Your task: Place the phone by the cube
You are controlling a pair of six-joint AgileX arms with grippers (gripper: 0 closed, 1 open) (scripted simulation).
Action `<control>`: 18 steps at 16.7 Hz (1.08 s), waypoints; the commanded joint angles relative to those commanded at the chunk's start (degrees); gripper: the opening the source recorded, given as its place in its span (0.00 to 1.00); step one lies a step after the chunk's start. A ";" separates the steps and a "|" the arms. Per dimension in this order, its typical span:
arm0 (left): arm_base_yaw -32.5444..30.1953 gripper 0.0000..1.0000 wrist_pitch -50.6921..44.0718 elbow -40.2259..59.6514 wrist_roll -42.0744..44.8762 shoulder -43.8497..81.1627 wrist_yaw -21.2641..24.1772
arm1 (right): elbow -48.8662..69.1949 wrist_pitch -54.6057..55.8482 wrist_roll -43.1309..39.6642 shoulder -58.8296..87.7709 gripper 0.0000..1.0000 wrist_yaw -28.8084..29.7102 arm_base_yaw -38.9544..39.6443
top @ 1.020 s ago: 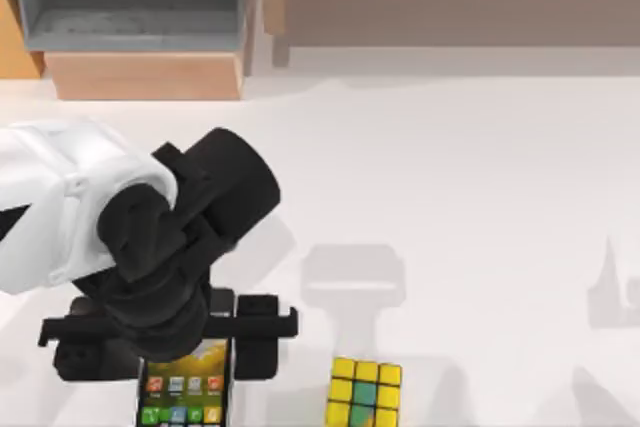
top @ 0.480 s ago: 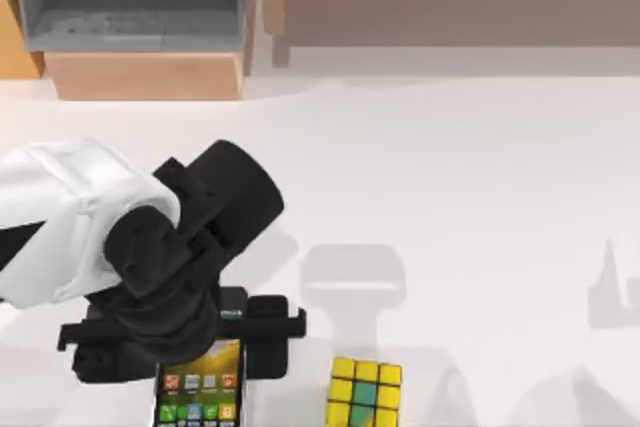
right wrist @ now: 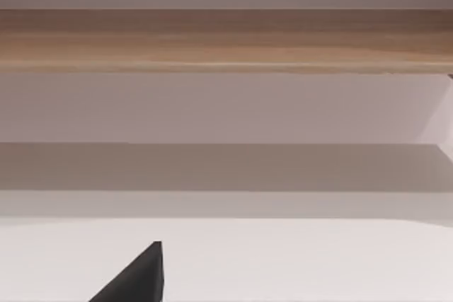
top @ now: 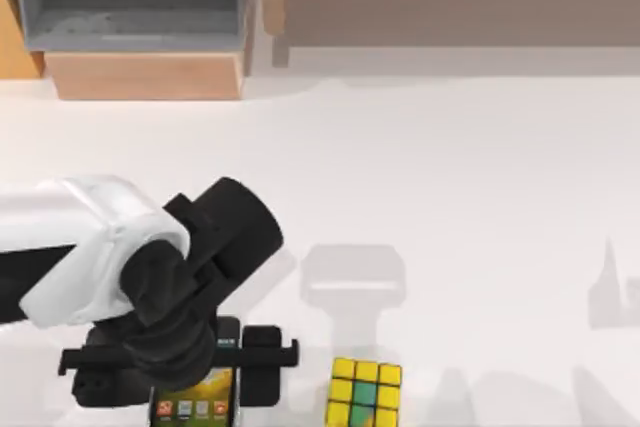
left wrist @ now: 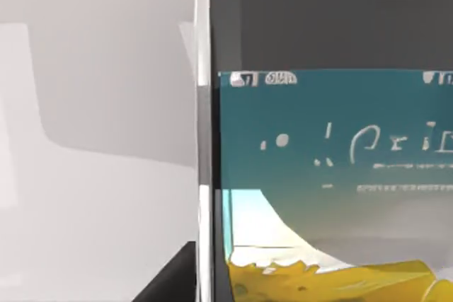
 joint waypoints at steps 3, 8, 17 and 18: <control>0.00 0.00 0.11 -0.41 0.01 0.41 -0.06 | 0.00 0.00 0.00 0.00 1.00 0.00 0.00; 0.00 0.23 0.11 -0.41 0.01 0.41 -0.06 | 0.00 0.00 0.00 0.00 1.00 0.00 0.00; 0.00 0.90 0.11 -0.41 0.01 0.41 -0.06 | 0.00 0.00 0.00 0.00 1.00 0.00 0.00; 0.00 0.98 0.11 -0.41 0.01 0.41 -0.06 | 0.00 0.00 0.00 0.00 1.00 0.00 0.00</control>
